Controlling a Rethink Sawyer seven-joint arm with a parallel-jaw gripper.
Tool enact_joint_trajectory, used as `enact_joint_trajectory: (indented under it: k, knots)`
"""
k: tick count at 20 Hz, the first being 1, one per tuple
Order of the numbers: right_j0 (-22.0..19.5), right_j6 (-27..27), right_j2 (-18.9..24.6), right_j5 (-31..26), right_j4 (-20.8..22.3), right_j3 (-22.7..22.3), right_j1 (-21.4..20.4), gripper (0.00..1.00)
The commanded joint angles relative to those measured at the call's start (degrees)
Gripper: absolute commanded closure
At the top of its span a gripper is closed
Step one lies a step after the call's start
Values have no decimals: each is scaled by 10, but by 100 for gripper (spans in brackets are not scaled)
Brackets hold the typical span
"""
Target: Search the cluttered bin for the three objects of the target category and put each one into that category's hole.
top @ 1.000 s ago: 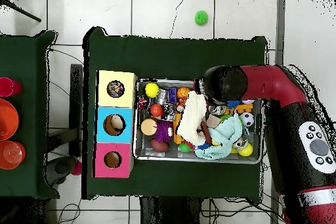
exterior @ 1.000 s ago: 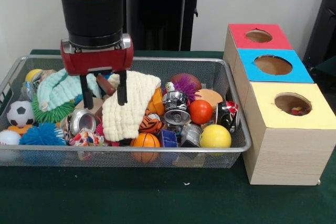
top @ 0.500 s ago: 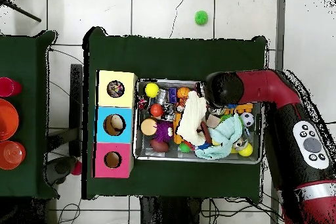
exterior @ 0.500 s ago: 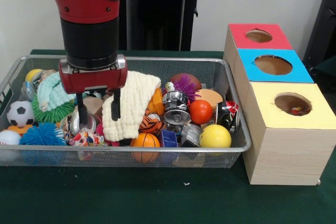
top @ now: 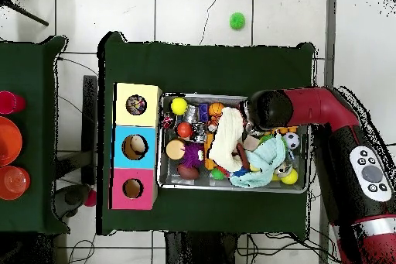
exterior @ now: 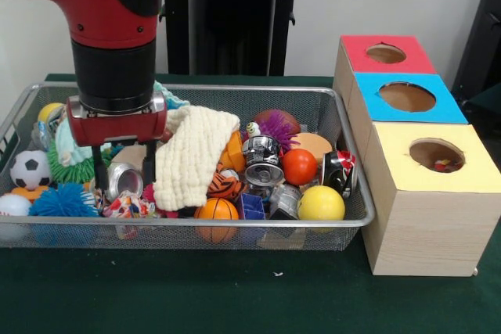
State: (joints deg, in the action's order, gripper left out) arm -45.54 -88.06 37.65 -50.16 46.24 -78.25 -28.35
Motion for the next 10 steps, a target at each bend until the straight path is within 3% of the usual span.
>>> enact_joint_trajectory:
  k: [1,10]
  knots:
    - [-5,243,29,23,56,36,13,0]
    - [-4,182,20,56,53,45,47,0]
